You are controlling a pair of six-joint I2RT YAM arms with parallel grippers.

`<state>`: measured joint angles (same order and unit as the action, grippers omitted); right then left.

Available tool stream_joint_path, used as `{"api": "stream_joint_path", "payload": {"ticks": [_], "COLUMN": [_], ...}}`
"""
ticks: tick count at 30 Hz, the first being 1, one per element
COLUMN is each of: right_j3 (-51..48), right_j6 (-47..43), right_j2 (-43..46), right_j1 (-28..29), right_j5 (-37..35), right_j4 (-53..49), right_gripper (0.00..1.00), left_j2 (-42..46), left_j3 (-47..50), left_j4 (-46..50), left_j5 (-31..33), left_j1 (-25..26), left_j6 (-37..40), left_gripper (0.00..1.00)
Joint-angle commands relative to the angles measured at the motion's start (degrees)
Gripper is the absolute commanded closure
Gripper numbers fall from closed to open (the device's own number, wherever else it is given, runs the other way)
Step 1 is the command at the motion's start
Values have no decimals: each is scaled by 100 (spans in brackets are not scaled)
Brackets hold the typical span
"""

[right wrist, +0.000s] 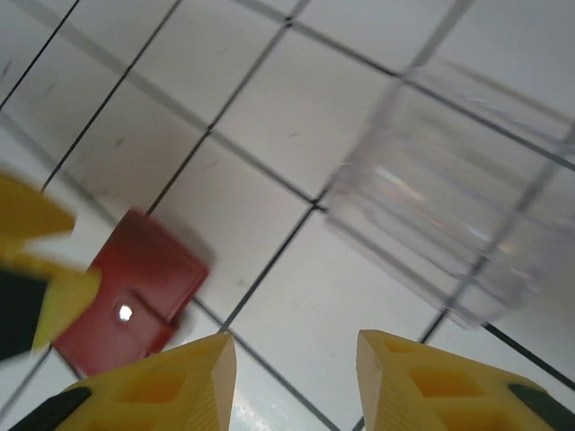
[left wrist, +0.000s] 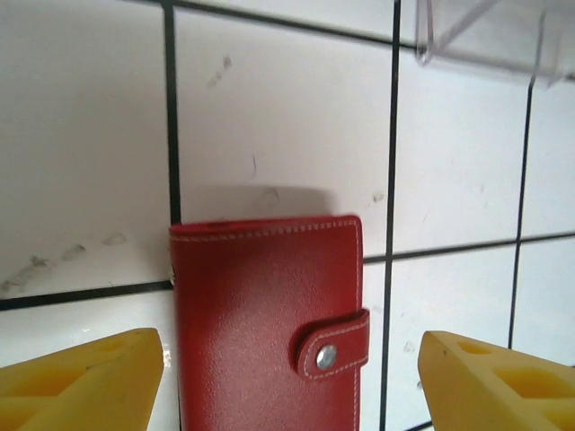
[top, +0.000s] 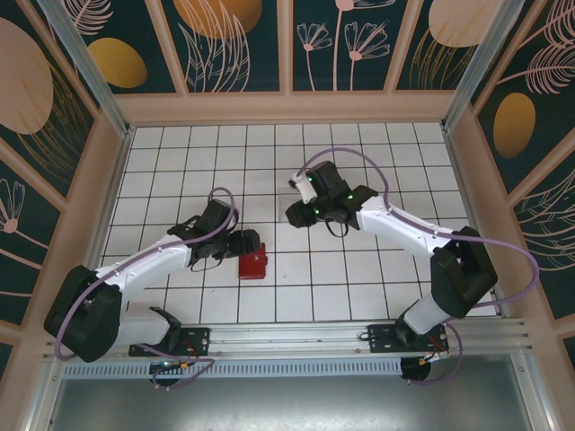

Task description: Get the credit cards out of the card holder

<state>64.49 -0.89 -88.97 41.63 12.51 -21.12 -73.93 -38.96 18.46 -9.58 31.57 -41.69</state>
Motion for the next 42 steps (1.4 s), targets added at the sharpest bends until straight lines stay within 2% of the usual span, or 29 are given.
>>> {"api": "stream_joint_path", "payload": {"ticks": [1, 6, 13, 20, 31, 39, 42], "right_j3": [124, 551, 1147, 1754, 2260, 2194, 2106], "right_j6": [-1614, -2390, -2873, -3135, -3448, -3509, -3499], "right_j2": [-421, -1118, -1867, -2453, -3017, -3148, -3091], "right_j1": [296, 749, 1256, 1453, 1568, 1656, 1712], "right_j5": [460, 584, 356, 104, 392, 114, -114], "right_j4": [-75, -328, -666, -1076, -1524, -1650, -1555], "right_gripper": [59, 59, 59, 59, 57, 56, 59], "left_j2": [143, 481, 450, 295, 165, 133, 101], "left_j3": [177, 946, 1226, 1479, 1366, 1224, 1190], "left_j4": [-106, -720, -758, -993, -925, -704, -680], "left_j5": [75, -614, -756, -1034, -1129, -1140, -1221], "left_j1": [-329, -1067, -1546, -2115, -2148, -2147, -2147], "left_j6": [-271, -570, -534, -343, -145, 29, 64], "left_gripper": [25, 26, 28, 27, 26, 26, 26]}}
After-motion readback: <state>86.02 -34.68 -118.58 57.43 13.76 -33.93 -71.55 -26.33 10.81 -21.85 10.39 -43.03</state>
